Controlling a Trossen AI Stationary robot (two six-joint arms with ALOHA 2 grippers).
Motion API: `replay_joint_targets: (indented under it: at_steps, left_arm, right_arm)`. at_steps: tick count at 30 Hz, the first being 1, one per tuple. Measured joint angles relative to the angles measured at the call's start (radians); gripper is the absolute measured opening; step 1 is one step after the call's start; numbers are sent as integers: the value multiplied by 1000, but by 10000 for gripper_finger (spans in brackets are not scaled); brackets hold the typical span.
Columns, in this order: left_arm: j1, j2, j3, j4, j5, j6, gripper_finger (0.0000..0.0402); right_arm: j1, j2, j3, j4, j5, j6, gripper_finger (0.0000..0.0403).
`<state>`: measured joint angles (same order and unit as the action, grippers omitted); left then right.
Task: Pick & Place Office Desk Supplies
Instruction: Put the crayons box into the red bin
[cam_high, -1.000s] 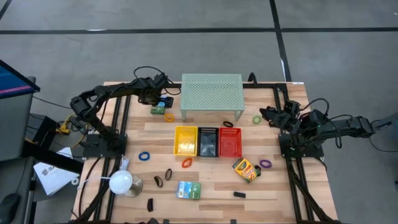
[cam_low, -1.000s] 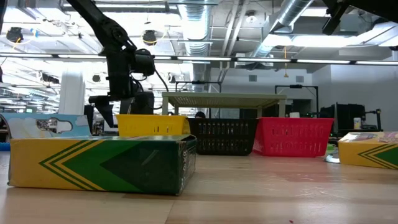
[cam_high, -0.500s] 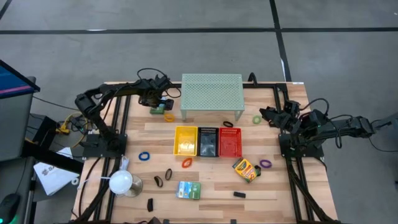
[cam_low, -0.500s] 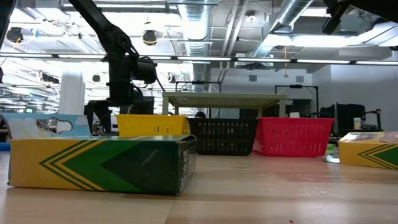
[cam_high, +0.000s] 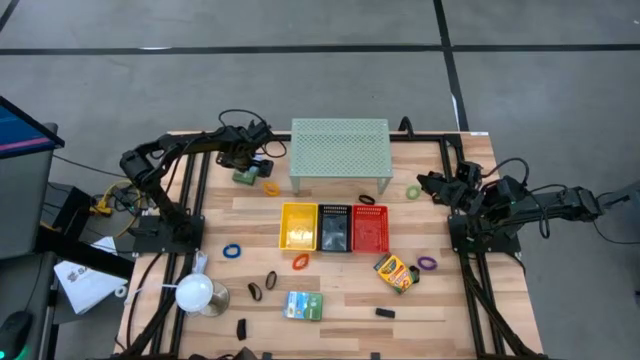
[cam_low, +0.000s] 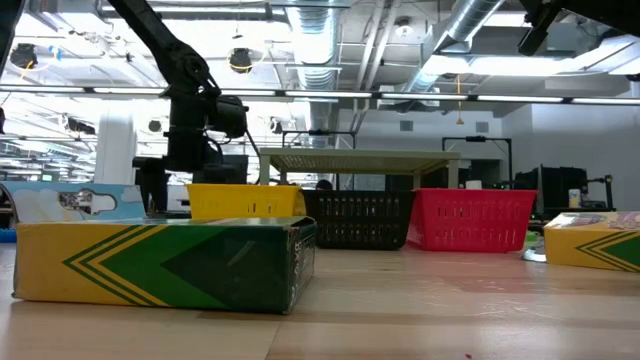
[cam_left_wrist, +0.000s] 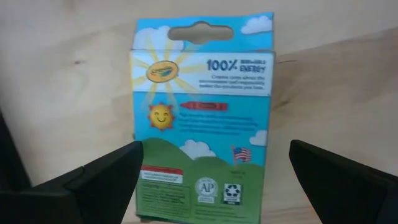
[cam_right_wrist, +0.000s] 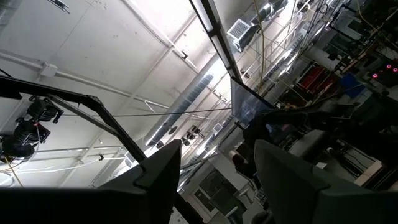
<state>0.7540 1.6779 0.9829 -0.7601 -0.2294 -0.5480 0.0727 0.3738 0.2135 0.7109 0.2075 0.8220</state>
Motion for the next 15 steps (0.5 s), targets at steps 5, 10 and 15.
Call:
replay_joint_targets:
  at_steps: [5, 10, 15]
  left_arm:
    - [0, 0, 0, 0, -35, 18, 400]
    - [0, 0, 0, 7, -35, 28, 400]
    - [0, 0, 0, 8, -31, 29, 400]
  right_arm:
    - [0, 0, 0, 0, 0, -2, 201]
    - [0, 0, 0, 0, 1, -2, 201]
    - [0, 0, 0, 0, 1, -2, 201]
